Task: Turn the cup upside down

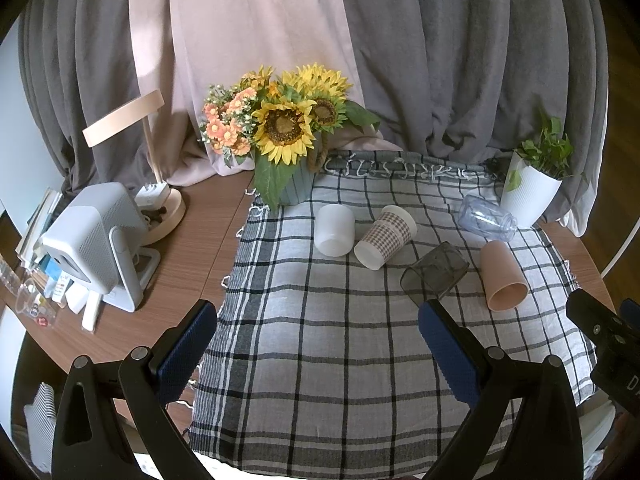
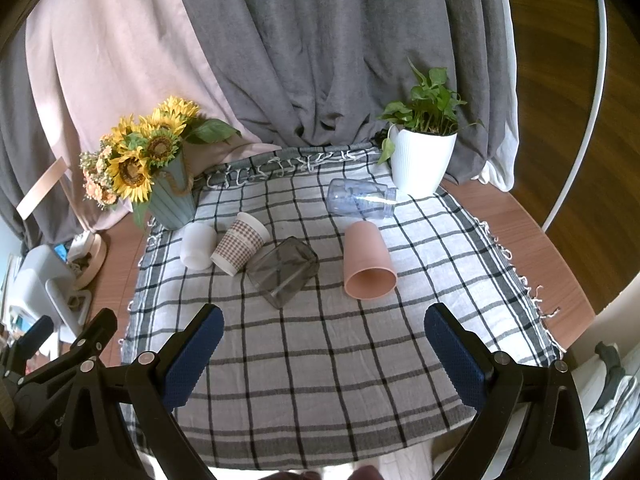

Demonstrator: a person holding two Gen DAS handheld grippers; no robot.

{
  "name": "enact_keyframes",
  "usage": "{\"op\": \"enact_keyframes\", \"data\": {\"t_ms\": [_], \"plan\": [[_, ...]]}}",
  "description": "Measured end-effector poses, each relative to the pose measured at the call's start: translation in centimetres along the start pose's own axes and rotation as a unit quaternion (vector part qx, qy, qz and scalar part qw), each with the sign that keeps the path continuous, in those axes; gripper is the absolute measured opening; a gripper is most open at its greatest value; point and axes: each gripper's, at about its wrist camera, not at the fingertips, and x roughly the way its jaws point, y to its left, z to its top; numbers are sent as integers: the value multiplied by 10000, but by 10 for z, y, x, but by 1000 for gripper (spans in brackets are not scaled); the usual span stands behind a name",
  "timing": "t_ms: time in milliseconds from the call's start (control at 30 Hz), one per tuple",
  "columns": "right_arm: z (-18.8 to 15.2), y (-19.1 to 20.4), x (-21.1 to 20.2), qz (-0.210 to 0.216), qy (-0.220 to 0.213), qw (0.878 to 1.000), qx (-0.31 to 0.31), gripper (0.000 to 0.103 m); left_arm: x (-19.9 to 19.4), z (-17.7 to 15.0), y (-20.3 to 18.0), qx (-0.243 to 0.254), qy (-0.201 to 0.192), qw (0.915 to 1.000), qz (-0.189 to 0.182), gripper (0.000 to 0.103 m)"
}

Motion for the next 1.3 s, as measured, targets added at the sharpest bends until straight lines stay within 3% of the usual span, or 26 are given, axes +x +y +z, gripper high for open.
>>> {"op": "enact_keyframes", "data": {"t_ms": [1300], "plan": [[1, 3, 2, -10, -7, 10000, 3, 101, 0, 0, 0, 4, 14, 10000, -2, 103]]}}
